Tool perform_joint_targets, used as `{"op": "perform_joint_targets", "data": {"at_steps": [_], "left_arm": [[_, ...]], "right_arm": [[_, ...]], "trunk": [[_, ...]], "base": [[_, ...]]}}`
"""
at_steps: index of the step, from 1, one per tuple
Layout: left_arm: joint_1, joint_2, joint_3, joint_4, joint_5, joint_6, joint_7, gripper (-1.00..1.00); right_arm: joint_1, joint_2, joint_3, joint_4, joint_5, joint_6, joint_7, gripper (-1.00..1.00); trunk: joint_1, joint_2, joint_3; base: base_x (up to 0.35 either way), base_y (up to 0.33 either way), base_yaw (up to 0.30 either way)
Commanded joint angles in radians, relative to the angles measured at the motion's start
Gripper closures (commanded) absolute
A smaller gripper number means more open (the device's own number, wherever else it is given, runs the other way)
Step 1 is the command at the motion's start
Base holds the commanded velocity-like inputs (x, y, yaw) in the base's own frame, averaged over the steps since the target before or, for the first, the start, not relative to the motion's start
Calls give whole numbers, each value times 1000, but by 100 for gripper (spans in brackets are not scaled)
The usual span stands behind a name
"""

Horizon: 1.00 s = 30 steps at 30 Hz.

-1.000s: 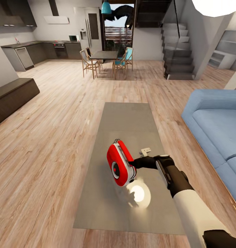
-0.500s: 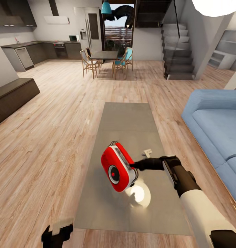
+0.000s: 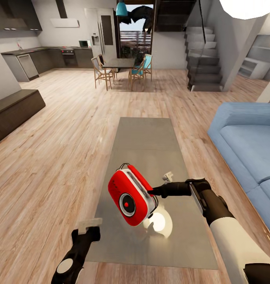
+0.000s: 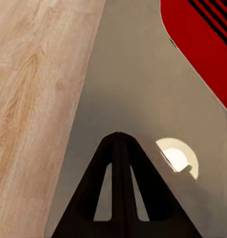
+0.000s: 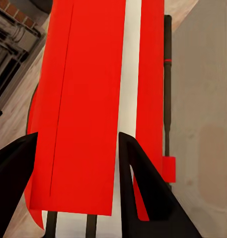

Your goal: Turn on the radio receiver that's on the table in the living room.

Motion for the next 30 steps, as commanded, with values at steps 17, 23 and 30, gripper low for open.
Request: {"op": "perform_joint_targets", "data": {"at_steps": [17,23,30], "left_arm": [[-104,-35,-189,4,-4,164,-50,100],[-177,-35,-194,20,-7,236,-164,100],[-239,-35,-195,63,-7,251,-175,100]], "right_arm": [[0,2,1,0,-6,2,10,100],[0,6,53,0,-12,2,10,100],[0,6,68,1,-15,4,12,100]], "trunk": [[0,0,0],[0,0,0],[0,0,0]], "base": [[0,0,0],[0,0,0],[0,0,0]]}}
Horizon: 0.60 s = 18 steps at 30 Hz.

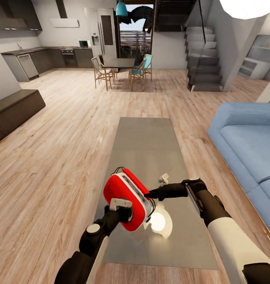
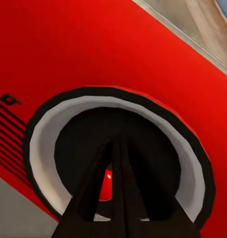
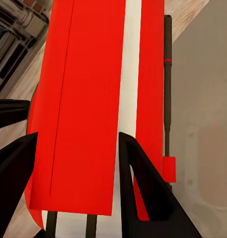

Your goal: Turn on the radio receiver that's on the table in the living room.

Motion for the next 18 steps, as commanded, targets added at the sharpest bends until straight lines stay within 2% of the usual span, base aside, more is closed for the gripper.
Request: {"op": "perform_joint_targets", "data": {"at_steps": [1,12,18], "left_arm": [[-5,0,0,3,1,0,0,100],[-18,0,1,51,2,-2,-1,100],[-19,0,2,107,3,-11,-1,100]], "right_arm": [[0,0,0,0,-6,3,0,100],[0,2,0,0,-6,3,2,100],[0,2,0,-1,-6,3,2,100]], "trunk": [[0,0,0],[0,0,0],[0,0,0]], "base": [[0,0,0],[0,0,0],[0,0,0]]}}
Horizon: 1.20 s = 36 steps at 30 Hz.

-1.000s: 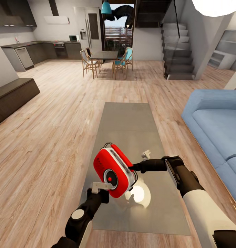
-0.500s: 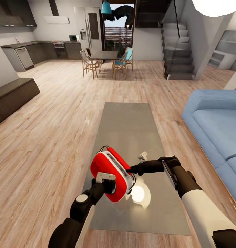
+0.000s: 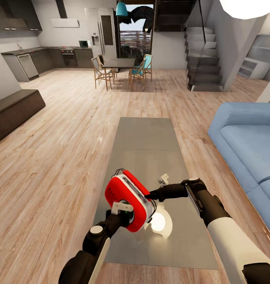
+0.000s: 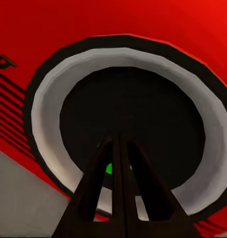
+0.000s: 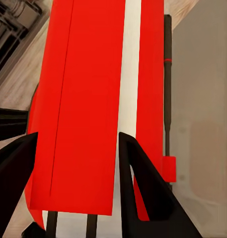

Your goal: Turn on the radio receiver that's on the table in the living room.

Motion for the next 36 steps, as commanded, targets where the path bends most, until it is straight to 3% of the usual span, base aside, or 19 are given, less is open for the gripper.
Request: {"op": "perform_joint_targets", "data": {"at_steps": [1,17,24,28,30,33,36], "left_arm": [[0,0,0,9,3,-2,0,100],[0,0,1,37,5,-9,2,100],[0,0,11,4,-4,-7,29,100],[0,0,69,1,-4,-8,86,100],[0,0,106,1,-4,-8,151,100],[0,0,151,1,-4,-10,236,100],[0,0,205,3,-3,-11,261,100]], "right_arm": [[0,0,0,-1,-51,13,2,100],[0,0,0,-1,-50,13,1,100],[0,0,-1,-2,-13,13,-63,100],[0,0,0,-2,16,14,-185,100],[0,1,0,-3,21,14,-252,100],[0,2,0,-4,23,16,-310,100],[0,2,0,-4,24,17,-342,100]], "trunk": [[0,0,0],[0,0,0],[0,0,0],[0,0,0],[0,0,0],[0,0,0],[0,0,0]], "base": [[0,0,0],[0,0,0],[0,0,0],[0,0,0],[0,0,0],[0,0,0],[0,0,0]]}}
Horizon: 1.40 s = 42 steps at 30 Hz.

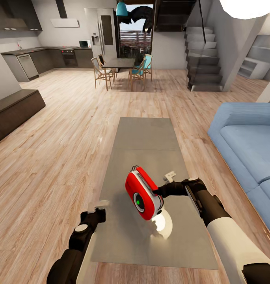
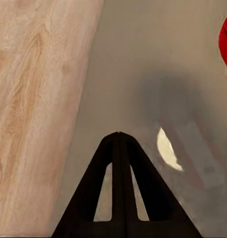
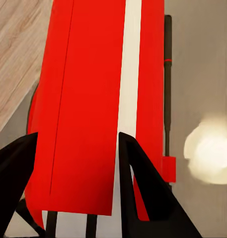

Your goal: Turn on the radio receiver that's on the table in the living room.

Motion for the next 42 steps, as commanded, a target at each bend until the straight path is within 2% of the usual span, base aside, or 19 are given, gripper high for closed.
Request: {"op": "perform_joint_targets", "data": {"at_steps": [1,6,10,15,17,22,24,28,33,42], "left_arm": [[0,0,34,0,1,-3,4,100],[0,0,128,5,-1,-24,9,100],[1,0,234,12,-2,-28,9,100],[1,0,400,46,6,-23,-4,100],[2,0,431,57,10,-23,-6,100],[2,0,451,50,14,-26,-8,100],[2,0,453,45,14,-27,-7,100],[2,0,455,29,14,-27,-6,100],[2,0,455,28,14,-27,-8,100],[2,0,457,30,14,-27,-11,100]], "right_arm": [[0,0,0,0,-10,4,-13,100],[0,0,-1,0,-11,3,-29,100],[0,0,-2,1,-19,8,-88,100],[4,3,-2,38,-24,21,-195,100],[4,4,-2,59,-25,23,-207,100],[4,5,-3,92,-25,24,-222,100],[4,6,-3,124,-26,24,-258,100],[4,36,-4,170,-28,24,-336,100],[4,46,-5,183,-29,20,-347,100],[4,48,-6,203,-35,14,-341,100]], "trunk": [[0,0,0],[0,0,0],[0,0,0],[0,0,0],[0,0,0],[0,0,0],[0,0,0],[0,0,0],[0,0,0],[0,0,0]], "base": [[0,0,0],[0,0,0],[0,0,0],[0,0,0],[0,0,0],[0,0,0],[0,0,0],[0,0,0],[0,0,0],[0,0,0]]}}
